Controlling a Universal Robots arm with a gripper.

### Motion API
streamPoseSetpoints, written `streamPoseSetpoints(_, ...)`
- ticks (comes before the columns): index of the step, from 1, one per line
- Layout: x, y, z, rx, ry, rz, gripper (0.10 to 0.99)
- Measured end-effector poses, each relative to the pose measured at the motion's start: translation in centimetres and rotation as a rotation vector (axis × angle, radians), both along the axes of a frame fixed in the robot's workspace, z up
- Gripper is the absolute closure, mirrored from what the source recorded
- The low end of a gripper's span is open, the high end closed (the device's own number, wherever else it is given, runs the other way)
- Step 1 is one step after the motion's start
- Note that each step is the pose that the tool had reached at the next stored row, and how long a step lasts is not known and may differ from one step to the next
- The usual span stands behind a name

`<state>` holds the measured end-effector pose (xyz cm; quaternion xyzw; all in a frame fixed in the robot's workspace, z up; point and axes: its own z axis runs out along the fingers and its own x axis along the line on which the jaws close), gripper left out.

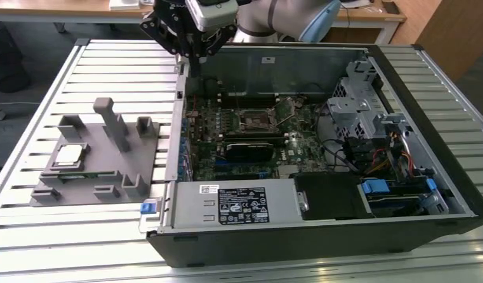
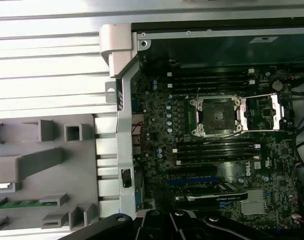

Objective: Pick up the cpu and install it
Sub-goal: 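Reach for the cpu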

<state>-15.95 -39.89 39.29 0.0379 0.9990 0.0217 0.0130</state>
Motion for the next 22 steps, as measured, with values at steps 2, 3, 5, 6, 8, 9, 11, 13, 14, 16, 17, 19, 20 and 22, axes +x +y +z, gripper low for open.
streamPoseSetpoints(2, -0.05, 0.00, -0.01, 0.000, 0.0000, 0.000, 0.980)
streamPoseSetpoints(3, -0.08, 0.00, -0.01, 0.000, 0.0000, 0.000, 0.980)
streamPoseSetpoints(5, -0.15, 0.00, -0.02, 0.000, 0.0000, 0.000, 0.980)
streamPoseSetpoints(6, -0.15, 0.00, -0.02, 0.000, 0.0000, 0.000, 0.980)
streamPoseSetpoints(8, -0.20, 0.00, -0.02, 0.000, 0.0001, 0.000, 0.980)
streamPoseSetpoints(9, -0.22, 0.00, -0.02, 0.000, 0.0001, 0.000, 0.980)
streamPoseSetpoints(11, -0.24, 0.00, -0.02, 0.000, 0.0001, 0.000, 0.980)
streamPoseSetpoints(13, -0.42, 0.00, -0.02, 0.000, 0.0001, 0.000, 0.980)
streamPoseSetpoints(14, -0.51, 0.00, -0.01, 0.000, 0.0001, 0.000, 0.980)
streamPoseSetpoints(16, -0.70, 0.00, -0.02, 0.000, 0.0001, 0.000, 0.980)
streamPoseSetpoints(17, -0.80, 0.00, -0.02, 0.000, 0.0000, 0.000, 0.980)
streamPoseSetpoints(19, -0.99, 0.00, -0.02, 0.000, 0.0000, 0.000, 0.980)
streamPoseSetpoints(20, -1.08, 0.00, -0.02, 0.000, 0.0001, 0.000, 0.980)
streamPoseSetpoints(22, -1.23, 0.00, -0.02, 0.000, 0.0000, 0.000, 0.980)
